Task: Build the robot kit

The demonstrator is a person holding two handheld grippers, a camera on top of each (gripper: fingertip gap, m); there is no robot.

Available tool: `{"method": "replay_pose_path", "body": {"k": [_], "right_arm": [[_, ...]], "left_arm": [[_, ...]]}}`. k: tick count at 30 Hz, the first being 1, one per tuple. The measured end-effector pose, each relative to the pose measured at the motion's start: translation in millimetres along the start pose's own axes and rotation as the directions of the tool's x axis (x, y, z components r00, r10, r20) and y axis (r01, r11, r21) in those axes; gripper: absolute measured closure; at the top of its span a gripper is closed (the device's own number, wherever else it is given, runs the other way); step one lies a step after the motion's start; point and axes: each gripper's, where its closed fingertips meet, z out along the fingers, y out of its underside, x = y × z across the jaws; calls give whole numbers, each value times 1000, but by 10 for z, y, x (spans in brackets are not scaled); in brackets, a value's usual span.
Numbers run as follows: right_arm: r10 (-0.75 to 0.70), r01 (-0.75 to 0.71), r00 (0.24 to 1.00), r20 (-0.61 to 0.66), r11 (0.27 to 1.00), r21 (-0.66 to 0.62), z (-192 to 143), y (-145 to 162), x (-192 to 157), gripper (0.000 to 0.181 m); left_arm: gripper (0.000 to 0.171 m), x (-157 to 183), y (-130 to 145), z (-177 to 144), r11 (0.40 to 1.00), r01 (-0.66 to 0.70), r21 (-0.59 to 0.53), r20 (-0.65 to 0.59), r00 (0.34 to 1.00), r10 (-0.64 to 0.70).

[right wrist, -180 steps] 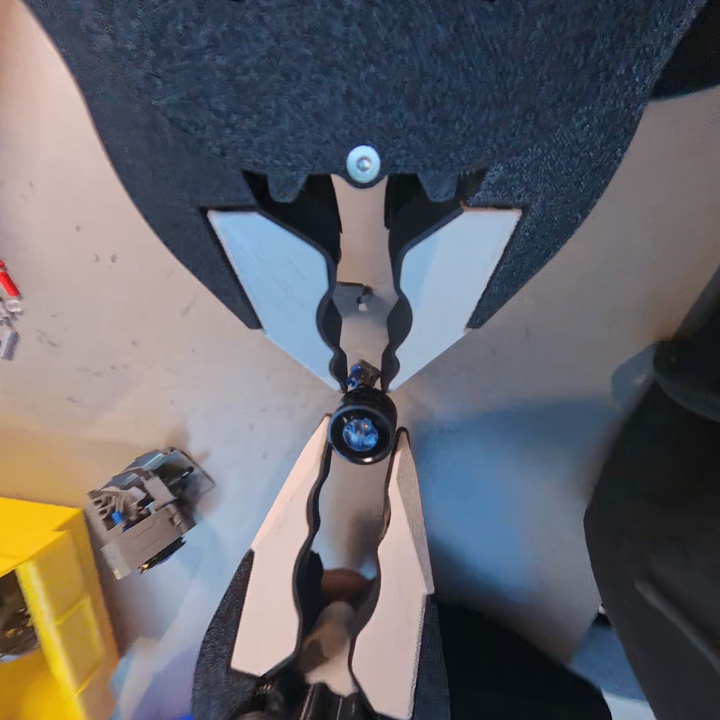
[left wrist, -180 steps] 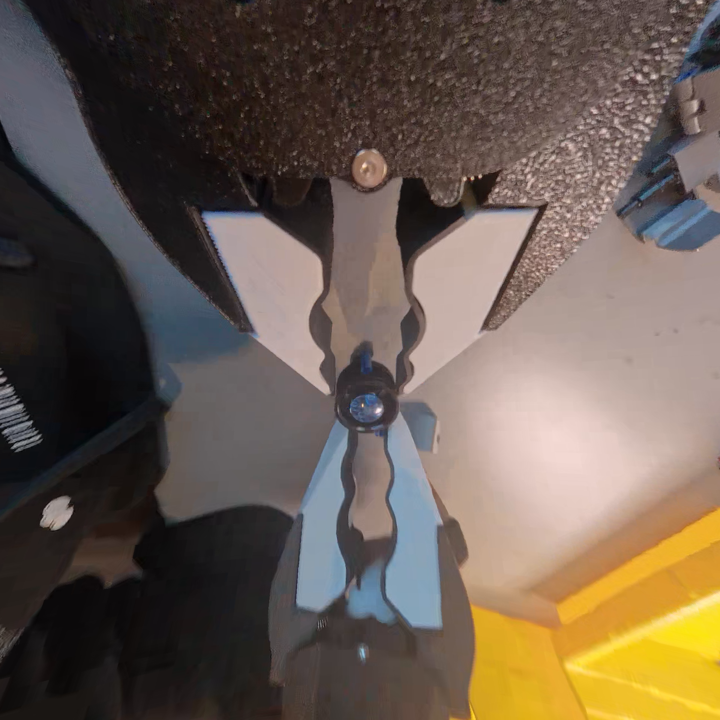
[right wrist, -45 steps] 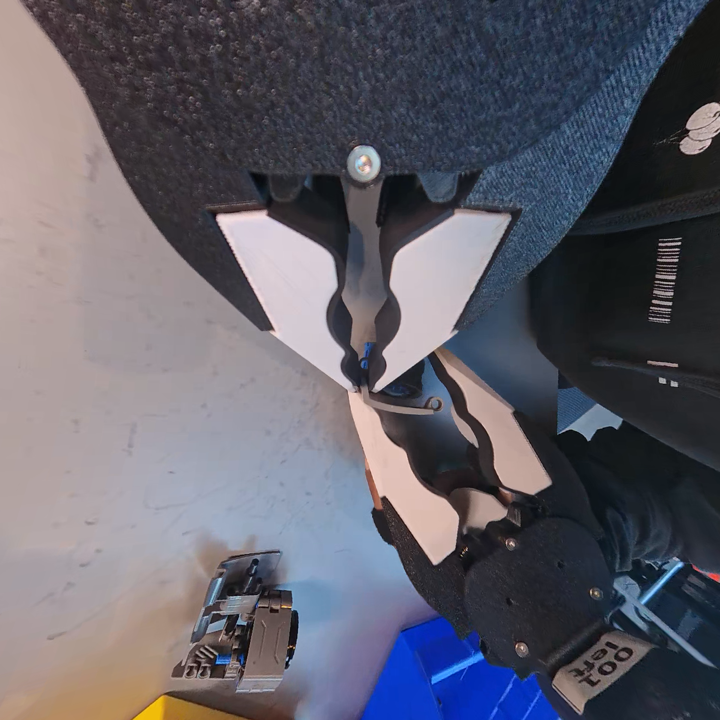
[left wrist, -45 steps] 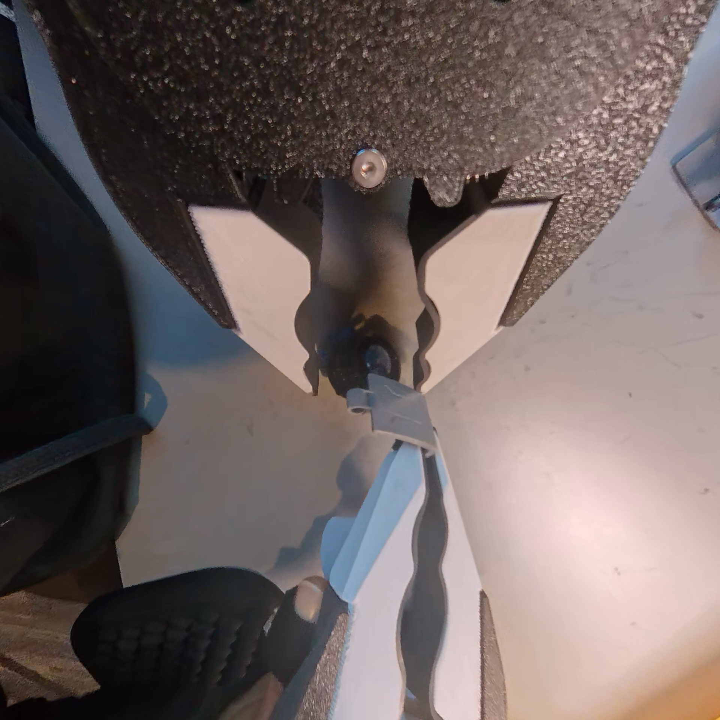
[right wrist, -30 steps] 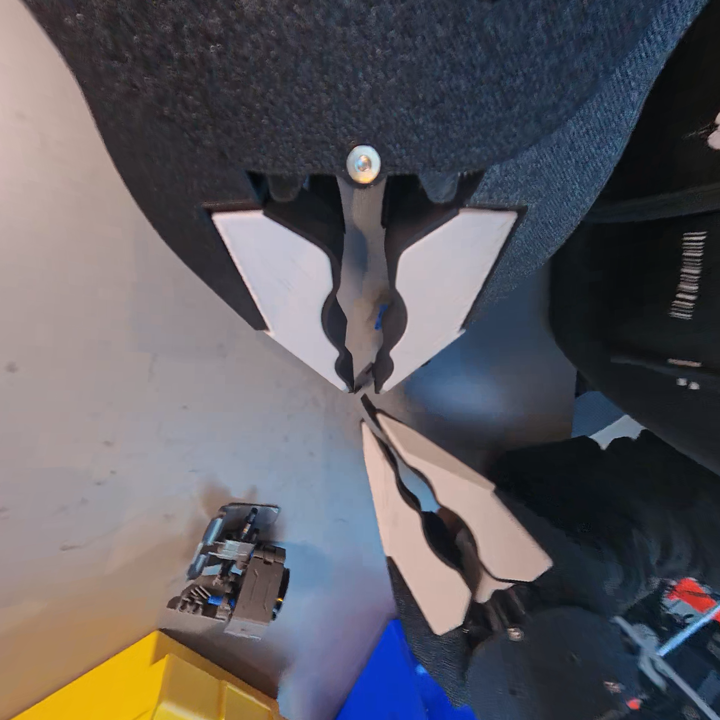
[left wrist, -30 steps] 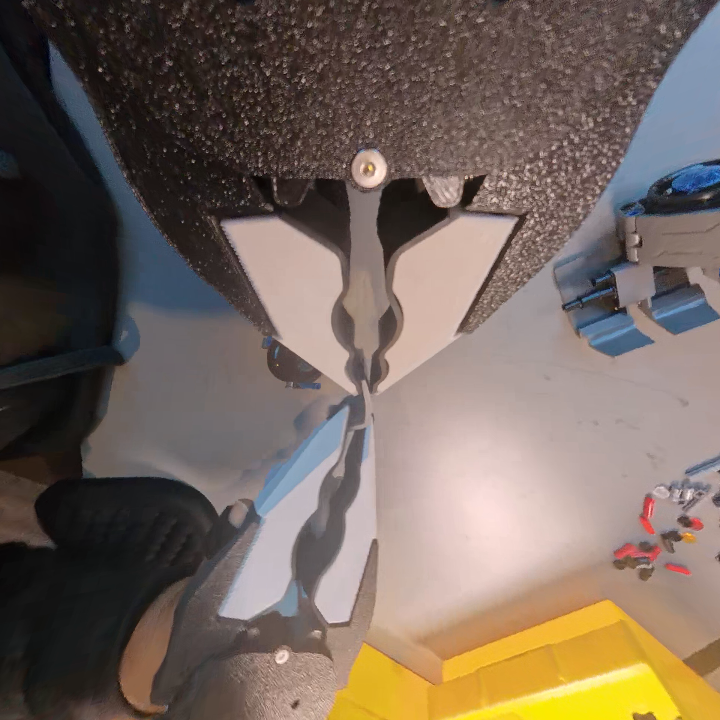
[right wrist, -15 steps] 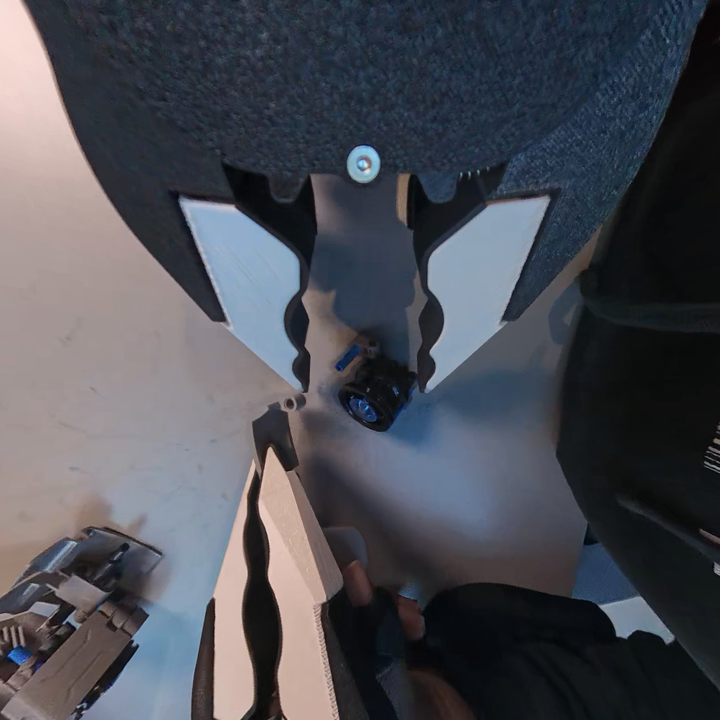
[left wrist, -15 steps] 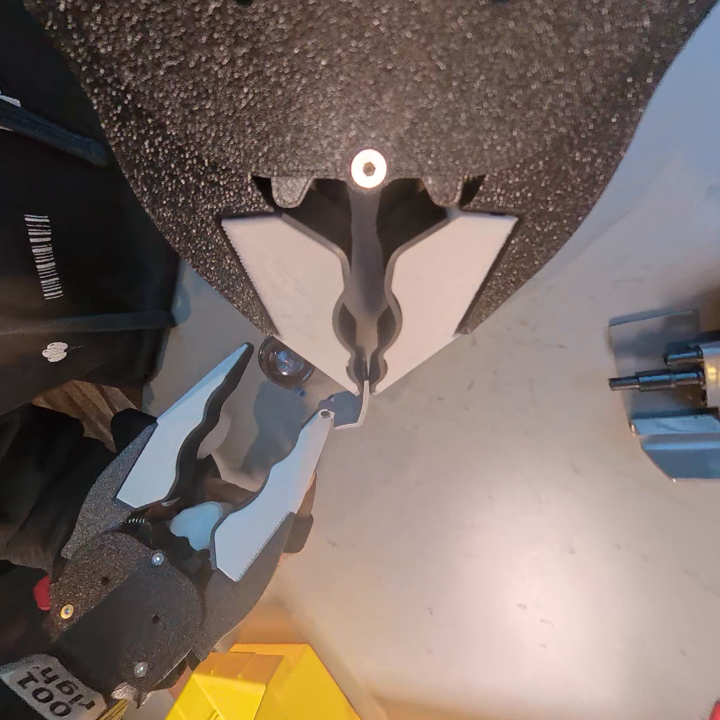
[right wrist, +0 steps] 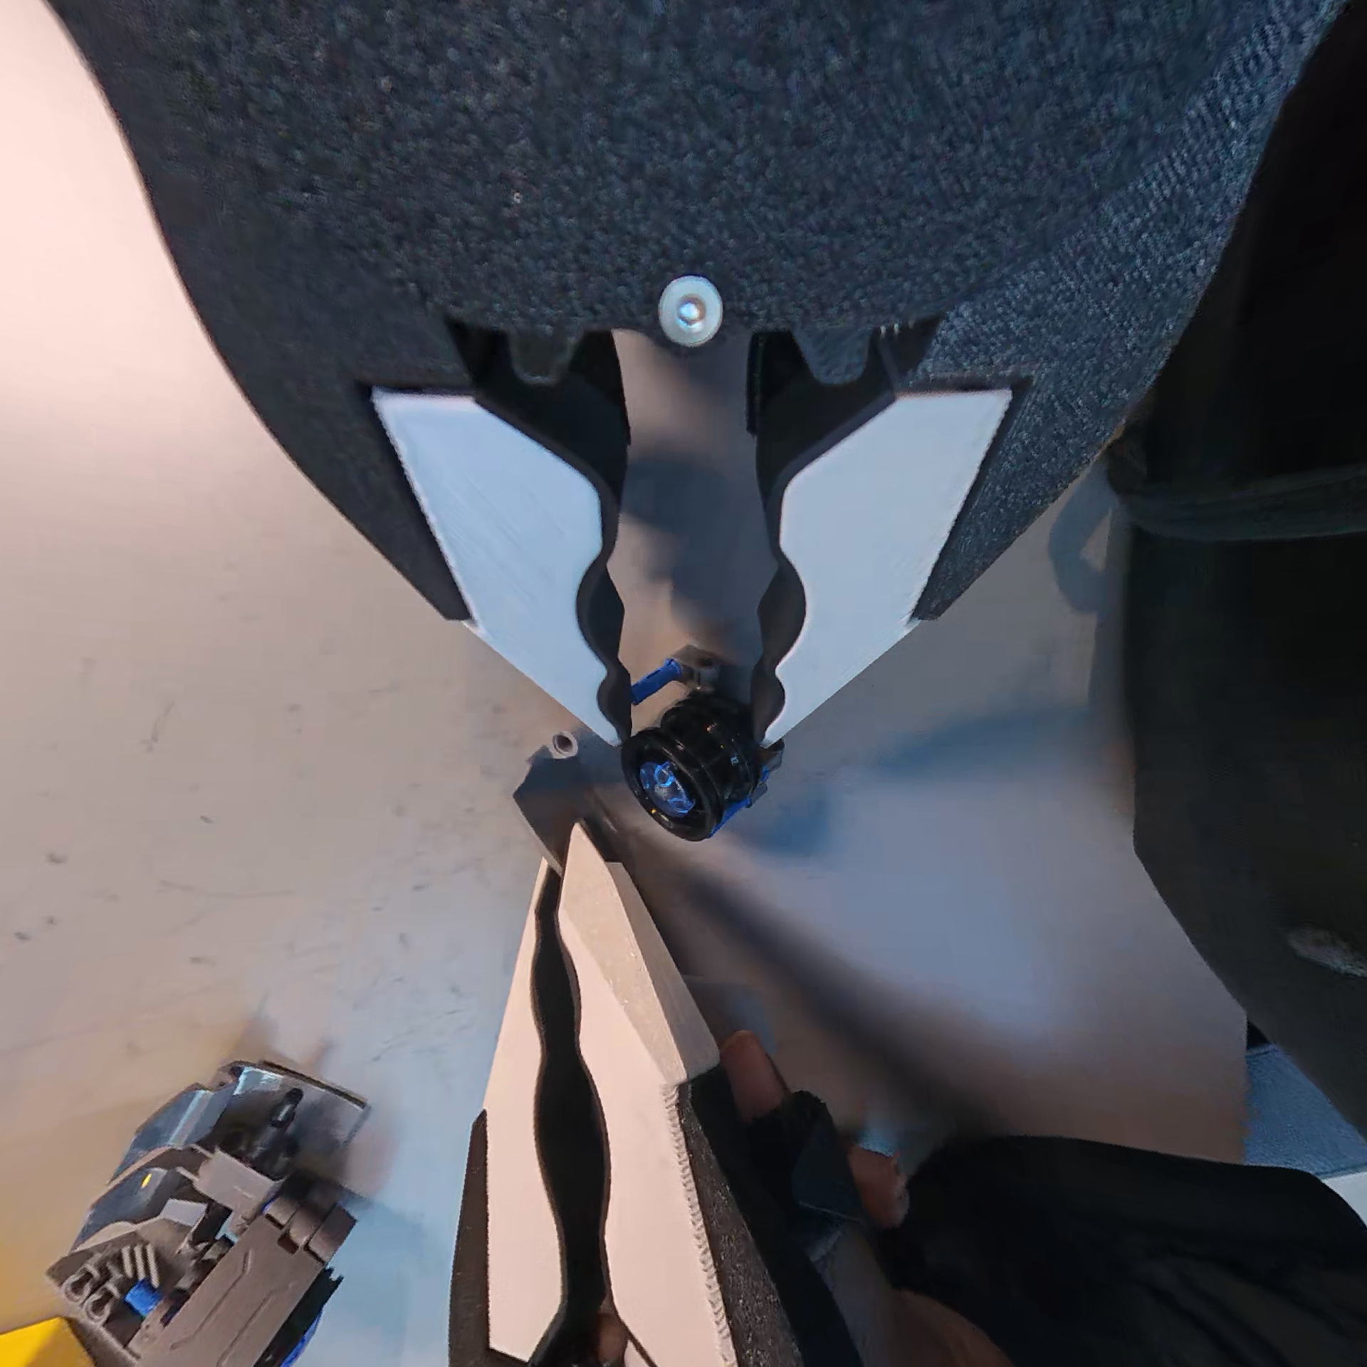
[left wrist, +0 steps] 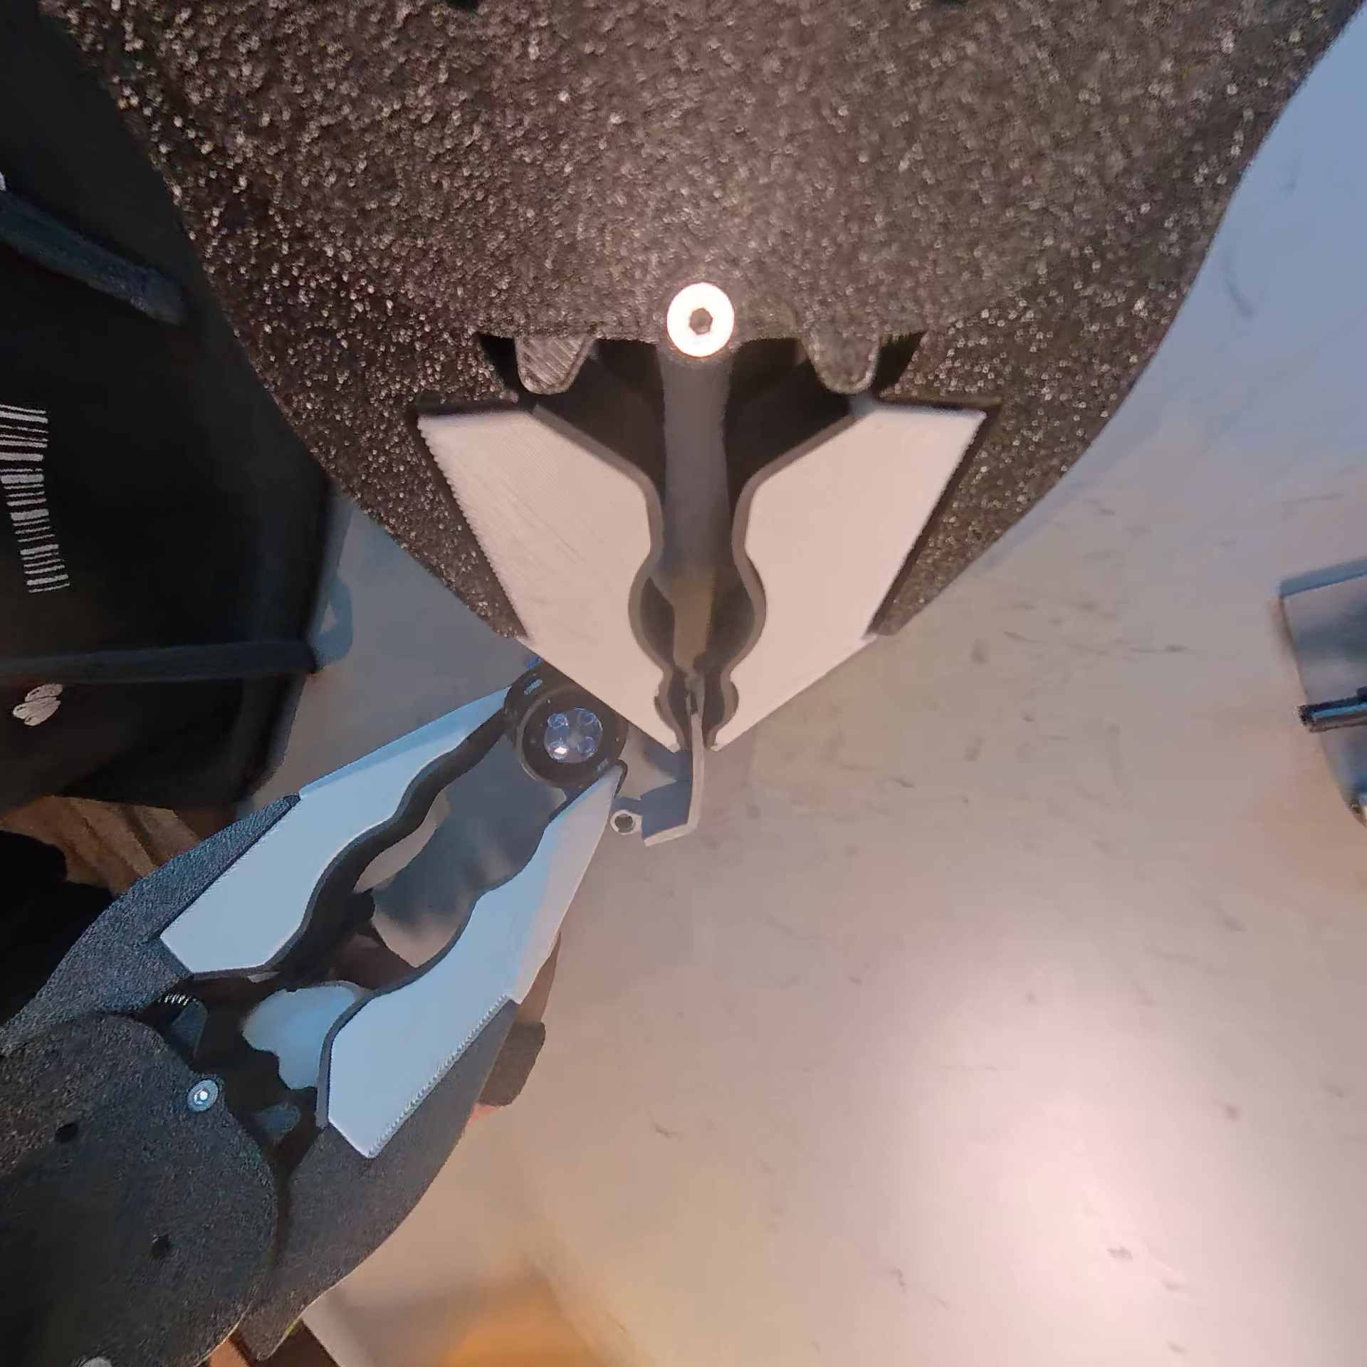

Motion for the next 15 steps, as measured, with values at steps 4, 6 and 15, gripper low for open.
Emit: {"method": "replay_pose_path", "body": {"k": [4, 6, 15], "right_arm": [[18, -19, 999, 40, 999, 33, -84, -48, -25, 148], [38, -42, 997, 71, 997, 64, -172, -106, -23, 148], [-347, 346, 938, -26, 922, 175, -334, -153, 235, 152]], "left_arm": [[166, -23, 7, -4, 1000, -16, -7, 22, 1000, 17], [168, -42, 10, -8, 1000, -23, -10, 32, 999, 23], [170, 12, -57, -33, 993, 122, 2, -142, 982, -120]]}}
